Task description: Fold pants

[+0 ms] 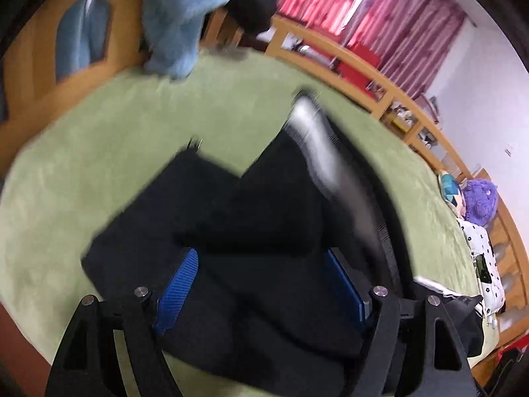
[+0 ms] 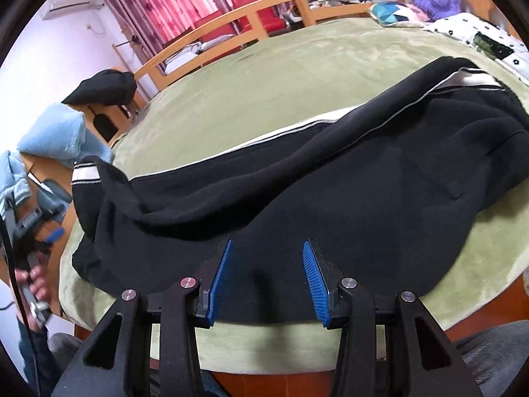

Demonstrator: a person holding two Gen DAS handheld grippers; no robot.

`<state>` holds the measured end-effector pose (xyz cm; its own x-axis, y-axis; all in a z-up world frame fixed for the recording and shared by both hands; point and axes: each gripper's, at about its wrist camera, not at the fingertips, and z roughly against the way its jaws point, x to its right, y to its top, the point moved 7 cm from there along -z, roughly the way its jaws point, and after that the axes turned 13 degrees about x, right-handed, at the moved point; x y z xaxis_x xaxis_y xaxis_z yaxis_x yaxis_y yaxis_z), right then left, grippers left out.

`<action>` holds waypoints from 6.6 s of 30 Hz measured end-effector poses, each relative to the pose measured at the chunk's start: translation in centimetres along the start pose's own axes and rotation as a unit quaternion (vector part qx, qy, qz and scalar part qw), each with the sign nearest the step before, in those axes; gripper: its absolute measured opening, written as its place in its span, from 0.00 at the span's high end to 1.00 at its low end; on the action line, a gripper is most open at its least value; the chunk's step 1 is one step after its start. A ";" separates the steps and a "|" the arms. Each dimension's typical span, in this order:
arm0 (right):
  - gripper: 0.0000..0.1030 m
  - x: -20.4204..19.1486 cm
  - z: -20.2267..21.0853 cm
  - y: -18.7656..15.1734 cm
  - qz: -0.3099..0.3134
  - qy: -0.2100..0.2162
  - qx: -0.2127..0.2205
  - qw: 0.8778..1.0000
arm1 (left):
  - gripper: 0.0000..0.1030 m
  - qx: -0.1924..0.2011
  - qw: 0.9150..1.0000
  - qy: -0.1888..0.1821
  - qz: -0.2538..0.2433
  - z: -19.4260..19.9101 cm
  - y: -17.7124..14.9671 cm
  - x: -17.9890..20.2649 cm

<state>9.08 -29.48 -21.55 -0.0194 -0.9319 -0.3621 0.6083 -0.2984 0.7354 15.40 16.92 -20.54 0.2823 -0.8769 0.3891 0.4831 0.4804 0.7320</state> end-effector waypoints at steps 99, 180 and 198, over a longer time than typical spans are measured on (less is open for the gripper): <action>0.60 23.2 -4.4 14.0 0.113 -0.203 -0.010 0.973 | 0.44 -0.096 0.995 -0.008 -0.018 -6.6 -6.5 6.2; 0.53 18.7 -0.8 2.9 0.081 -0.165 -0.021 0.983 | 0.45 -0.107 0.968 -0.027 -0.225 -1.8 -15.0 13.7; 0.50 28.2 0.0 5.6 -0.120 -0.159 0.002 0.980 | 0.31 -0.127 0.981 -0.030 -0.147 -2.7 -13.3 12.1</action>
<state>11.94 -57.44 -27.69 -0.4090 -0.8512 -0.3289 0.5533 -0.5179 0.6525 14.65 -0.05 -27.07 0.0548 -0.9742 0.2190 0.7288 0.1889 0.6581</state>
